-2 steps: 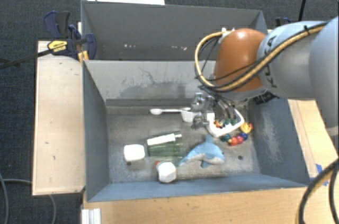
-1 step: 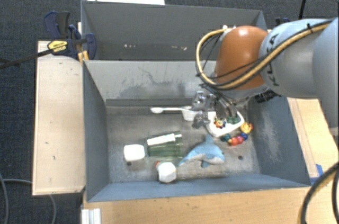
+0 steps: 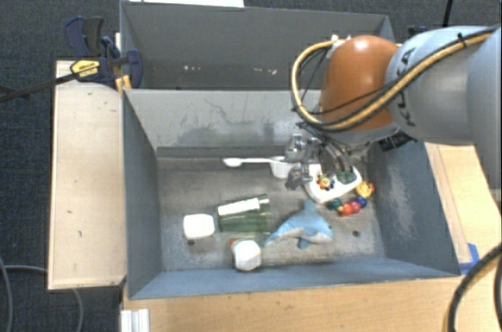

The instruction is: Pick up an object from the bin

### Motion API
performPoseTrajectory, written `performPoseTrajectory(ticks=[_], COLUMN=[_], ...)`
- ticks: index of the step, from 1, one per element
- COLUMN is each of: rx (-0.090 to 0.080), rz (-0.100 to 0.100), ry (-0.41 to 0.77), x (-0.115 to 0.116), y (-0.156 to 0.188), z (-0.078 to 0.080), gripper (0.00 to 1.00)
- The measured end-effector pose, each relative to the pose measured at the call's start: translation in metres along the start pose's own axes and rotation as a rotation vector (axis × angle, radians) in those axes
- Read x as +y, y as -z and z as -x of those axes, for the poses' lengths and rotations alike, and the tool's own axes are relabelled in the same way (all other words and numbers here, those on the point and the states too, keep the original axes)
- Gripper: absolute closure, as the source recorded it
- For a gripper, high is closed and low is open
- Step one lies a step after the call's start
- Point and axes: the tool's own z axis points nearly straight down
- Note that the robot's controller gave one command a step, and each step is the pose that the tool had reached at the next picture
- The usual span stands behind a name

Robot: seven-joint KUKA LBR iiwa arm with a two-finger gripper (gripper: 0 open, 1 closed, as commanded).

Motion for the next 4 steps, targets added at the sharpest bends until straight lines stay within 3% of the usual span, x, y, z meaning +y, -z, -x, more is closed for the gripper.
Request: performPoseTrajectory(ticks=[4], rx=[0.002], rz=[0.000], ry=[-0.001], x=[0.000], y=[0.030], z=[0.000], gripper=[1.00])
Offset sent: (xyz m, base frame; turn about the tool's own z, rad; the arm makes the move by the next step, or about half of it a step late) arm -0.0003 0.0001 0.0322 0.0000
